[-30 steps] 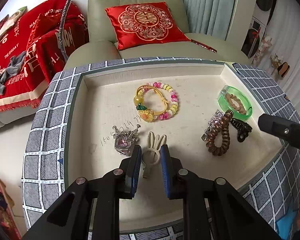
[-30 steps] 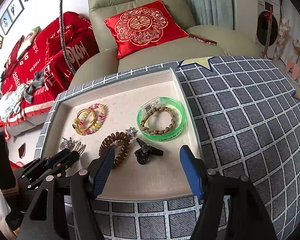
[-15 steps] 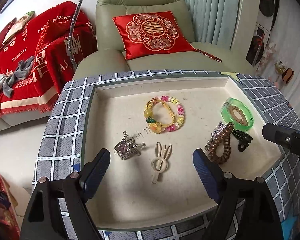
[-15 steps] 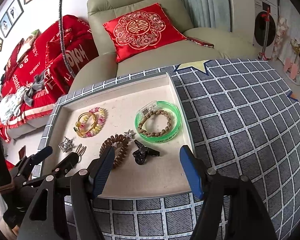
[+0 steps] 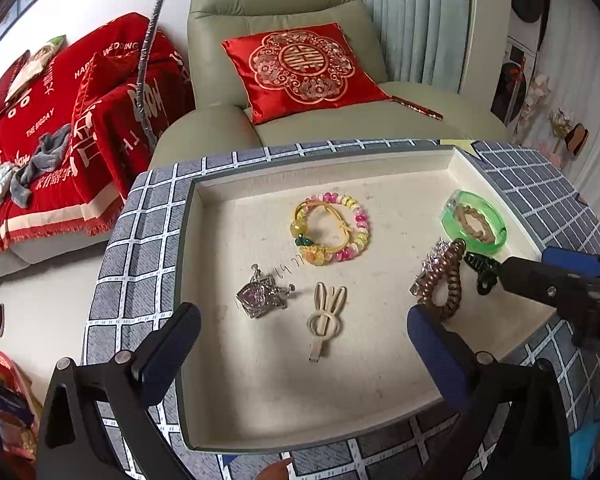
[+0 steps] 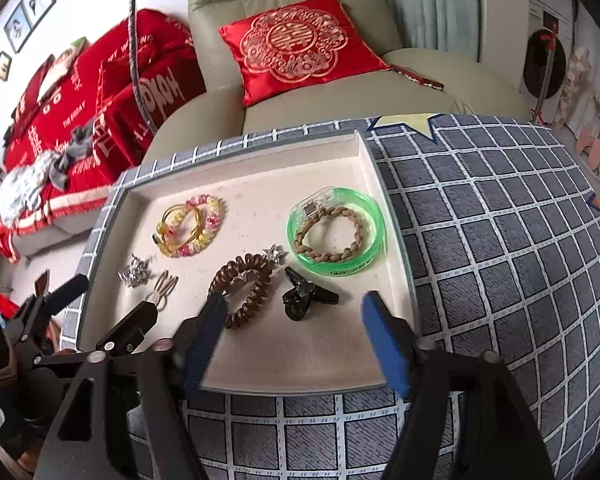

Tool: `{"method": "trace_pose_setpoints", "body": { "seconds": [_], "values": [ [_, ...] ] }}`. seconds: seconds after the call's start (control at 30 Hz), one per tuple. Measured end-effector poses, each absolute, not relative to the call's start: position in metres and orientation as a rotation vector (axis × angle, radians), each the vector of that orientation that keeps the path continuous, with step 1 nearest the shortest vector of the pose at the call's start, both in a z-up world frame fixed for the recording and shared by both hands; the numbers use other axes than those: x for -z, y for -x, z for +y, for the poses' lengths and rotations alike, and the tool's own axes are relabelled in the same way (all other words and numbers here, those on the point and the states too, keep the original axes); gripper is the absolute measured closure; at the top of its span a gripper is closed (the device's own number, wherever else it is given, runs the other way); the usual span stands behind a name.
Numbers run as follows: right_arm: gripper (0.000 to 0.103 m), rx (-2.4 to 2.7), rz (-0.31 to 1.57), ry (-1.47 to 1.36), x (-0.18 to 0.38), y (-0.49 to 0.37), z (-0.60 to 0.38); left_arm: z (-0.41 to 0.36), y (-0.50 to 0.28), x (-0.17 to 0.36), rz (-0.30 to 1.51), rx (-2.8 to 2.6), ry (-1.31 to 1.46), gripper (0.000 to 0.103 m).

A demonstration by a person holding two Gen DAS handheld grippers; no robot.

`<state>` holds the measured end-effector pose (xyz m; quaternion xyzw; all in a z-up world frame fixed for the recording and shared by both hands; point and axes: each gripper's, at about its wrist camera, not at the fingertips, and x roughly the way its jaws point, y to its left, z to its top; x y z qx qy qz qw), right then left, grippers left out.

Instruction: Organize jewelry

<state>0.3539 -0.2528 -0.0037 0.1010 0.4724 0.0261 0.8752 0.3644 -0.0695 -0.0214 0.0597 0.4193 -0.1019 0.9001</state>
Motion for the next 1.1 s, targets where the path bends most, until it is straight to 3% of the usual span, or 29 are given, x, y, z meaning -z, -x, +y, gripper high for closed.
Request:
{"method": "trace_pose_setpoints", "body": {
  "seconds": [0.1, 0.2, 1.1],
  "values": [
    [0.017, -0.055, 1.002, -0.202, 0.004, -0.356, -0.250, -0.070, -0.363, 0.023, 0.873, 0.207, -0.135, 0.000],
    [0.000, -0.065, 0.997, -0.199, 0.003, -0.354, -0.248, -0.069, -0.361, 0.023, 0.876, 0.201, -0.139, 0.000],
    [0.000, -0.068, 1.008, -0.182, 0.001, -0.333, -0.243, -0.058, -0.336, 0.017, 0.875, 0.168, -0.163, 0.000]
  ]
}}
